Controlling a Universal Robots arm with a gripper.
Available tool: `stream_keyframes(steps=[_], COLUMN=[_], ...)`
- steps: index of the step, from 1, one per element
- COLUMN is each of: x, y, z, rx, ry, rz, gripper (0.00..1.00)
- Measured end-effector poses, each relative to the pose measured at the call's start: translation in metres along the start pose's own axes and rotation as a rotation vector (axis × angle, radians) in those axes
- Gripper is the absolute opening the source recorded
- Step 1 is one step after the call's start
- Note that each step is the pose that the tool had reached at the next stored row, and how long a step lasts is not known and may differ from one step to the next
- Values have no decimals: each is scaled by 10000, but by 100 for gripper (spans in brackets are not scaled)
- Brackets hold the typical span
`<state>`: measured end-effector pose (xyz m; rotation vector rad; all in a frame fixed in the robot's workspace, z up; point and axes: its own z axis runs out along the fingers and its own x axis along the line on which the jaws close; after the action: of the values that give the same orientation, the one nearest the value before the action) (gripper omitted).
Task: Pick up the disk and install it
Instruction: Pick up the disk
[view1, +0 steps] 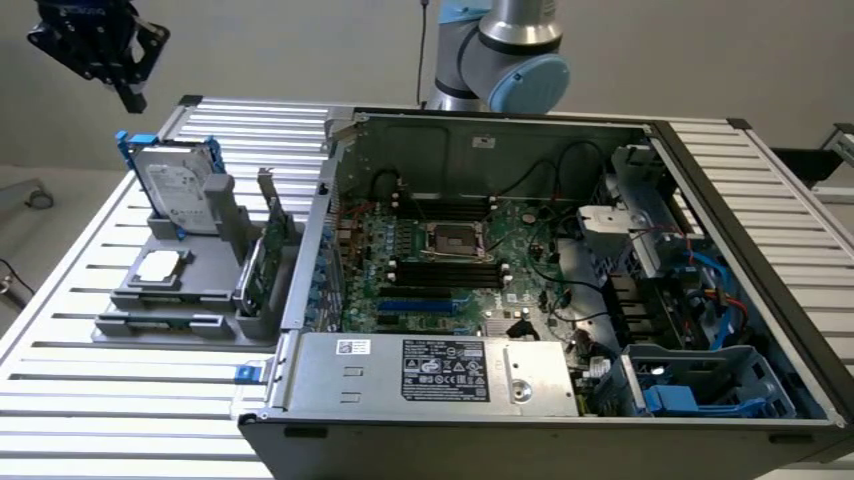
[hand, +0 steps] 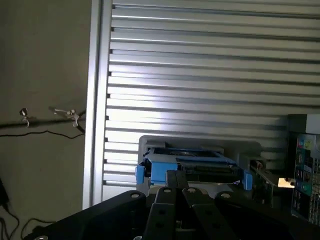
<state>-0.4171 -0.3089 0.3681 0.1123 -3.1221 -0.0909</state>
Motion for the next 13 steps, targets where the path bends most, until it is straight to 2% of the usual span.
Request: stream_keyframes(steps=[13], x=[-1], y=[-1], z=[18], rx=[34], ry=[138], rz=[-2356], gripper=[11])
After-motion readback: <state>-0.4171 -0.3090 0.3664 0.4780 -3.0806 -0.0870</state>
